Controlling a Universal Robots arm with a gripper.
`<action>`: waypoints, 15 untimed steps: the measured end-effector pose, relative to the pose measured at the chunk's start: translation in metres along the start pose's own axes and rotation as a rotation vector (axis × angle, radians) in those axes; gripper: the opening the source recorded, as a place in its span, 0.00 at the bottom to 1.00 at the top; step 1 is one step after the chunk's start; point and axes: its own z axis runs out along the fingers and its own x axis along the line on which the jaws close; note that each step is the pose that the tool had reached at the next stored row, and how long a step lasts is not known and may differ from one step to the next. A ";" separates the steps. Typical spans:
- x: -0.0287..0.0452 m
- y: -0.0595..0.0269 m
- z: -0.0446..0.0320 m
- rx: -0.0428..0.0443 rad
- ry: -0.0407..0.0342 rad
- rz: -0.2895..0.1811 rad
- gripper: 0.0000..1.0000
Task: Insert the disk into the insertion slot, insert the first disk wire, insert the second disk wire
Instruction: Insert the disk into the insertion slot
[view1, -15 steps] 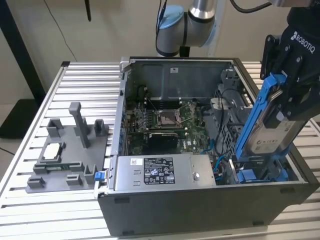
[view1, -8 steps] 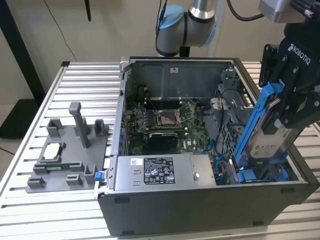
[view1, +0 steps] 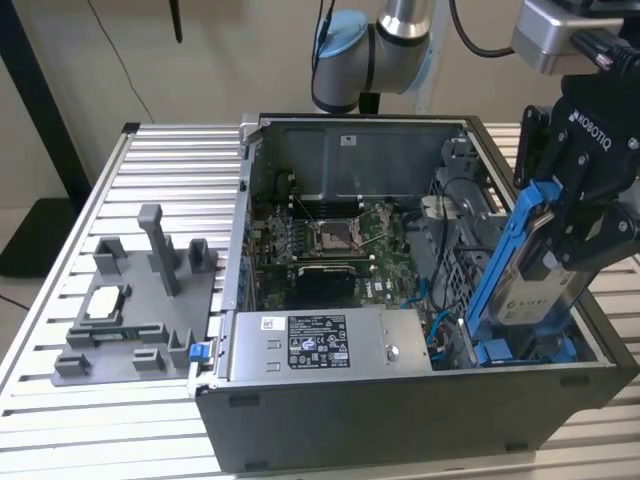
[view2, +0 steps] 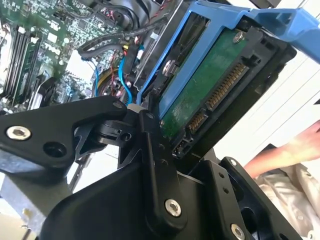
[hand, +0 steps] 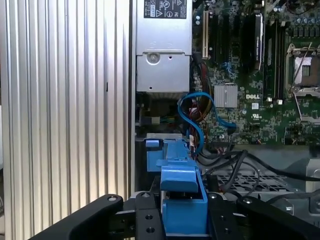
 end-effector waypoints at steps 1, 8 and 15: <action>0.0000 -0.0001 0.0013 0.0000 0.0000 0.000 0.00; -0.0003 -0.0022 0.0058 0.0000 -0.0048 0.000 0.00; -0.0015 -0.0032 0.0104 -0.0003 -0.0171 -0.001 0.00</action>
